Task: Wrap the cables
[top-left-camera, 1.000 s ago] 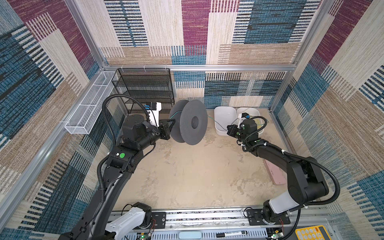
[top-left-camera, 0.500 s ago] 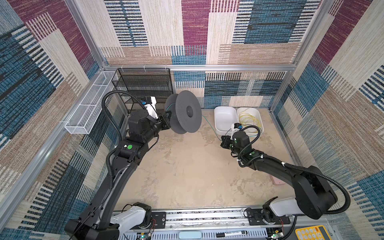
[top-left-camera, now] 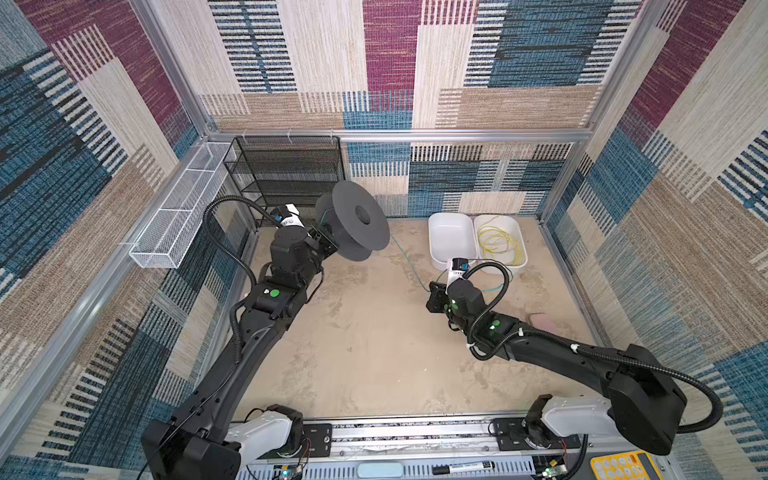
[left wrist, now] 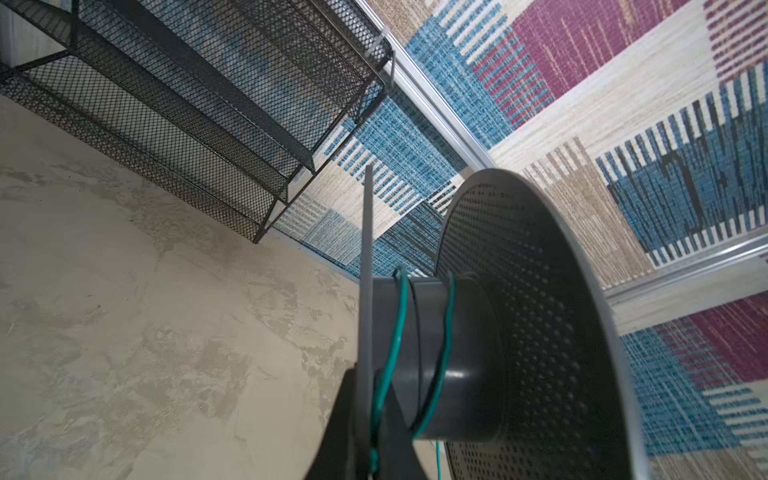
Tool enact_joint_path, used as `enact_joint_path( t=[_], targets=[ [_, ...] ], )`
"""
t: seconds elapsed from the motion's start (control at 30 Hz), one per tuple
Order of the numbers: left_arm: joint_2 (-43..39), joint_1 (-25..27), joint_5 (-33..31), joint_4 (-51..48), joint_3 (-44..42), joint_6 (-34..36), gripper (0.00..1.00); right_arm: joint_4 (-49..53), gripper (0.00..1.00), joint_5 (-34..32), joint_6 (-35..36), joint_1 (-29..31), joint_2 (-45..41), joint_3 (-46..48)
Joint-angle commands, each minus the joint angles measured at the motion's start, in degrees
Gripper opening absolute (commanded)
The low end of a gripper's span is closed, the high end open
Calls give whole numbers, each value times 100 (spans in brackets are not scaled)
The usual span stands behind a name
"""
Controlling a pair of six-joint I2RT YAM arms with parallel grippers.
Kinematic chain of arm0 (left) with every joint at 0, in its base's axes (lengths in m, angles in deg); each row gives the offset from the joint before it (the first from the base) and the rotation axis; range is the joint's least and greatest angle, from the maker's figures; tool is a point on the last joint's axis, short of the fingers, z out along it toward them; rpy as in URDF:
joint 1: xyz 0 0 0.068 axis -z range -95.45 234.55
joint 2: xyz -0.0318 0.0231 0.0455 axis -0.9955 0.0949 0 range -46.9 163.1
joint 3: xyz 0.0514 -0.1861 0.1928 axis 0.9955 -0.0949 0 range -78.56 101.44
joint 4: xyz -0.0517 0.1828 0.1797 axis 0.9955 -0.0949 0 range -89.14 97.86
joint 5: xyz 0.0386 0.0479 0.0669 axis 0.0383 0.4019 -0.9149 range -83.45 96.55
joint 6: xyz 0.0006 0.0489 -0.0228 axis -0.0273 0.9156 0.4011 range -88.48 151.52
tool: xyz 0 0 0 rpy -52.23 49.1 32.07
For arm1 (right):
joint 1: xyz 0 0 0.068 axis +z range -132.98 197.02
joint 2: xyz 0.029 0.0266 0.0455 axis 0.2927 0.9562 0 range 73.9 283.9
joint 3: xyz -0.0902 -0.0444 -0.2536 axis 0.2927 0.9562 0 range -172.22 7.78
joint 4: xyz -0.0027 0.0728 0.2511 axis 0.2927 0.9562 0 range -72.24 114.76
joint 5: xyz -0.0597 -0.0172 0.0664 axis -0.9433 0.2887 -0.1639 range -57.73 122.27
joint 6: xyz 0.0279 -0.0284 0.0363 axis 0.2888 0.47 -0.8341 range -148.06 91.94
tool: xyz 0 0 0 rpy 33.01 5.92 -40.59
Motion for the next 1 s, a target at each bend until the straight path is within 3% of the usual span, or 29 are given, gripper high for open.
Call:
enact_joint_path(
  t=[0.0,0.33,0.53,0.8,0.97],
  targets=[
    [-12,17,-800,867,-99,-708,0,330,0,-873,108,360,-205,-119],
    [341,465,-1932,341,122,-848,0,662,0,-1698,875,1774,46,-1077],
    [540,533,-2065,317,158,-715,0,573,0,-1890,1413,2453,228,-1563],
    [994,759,-2088,61,379,235,0,681,0,-1688,2392,2695,405,-2593],
    [1214,900,-1934,-121,340,847,0,594,0,-1970,3409,2695,392,-3230]
  ],
)
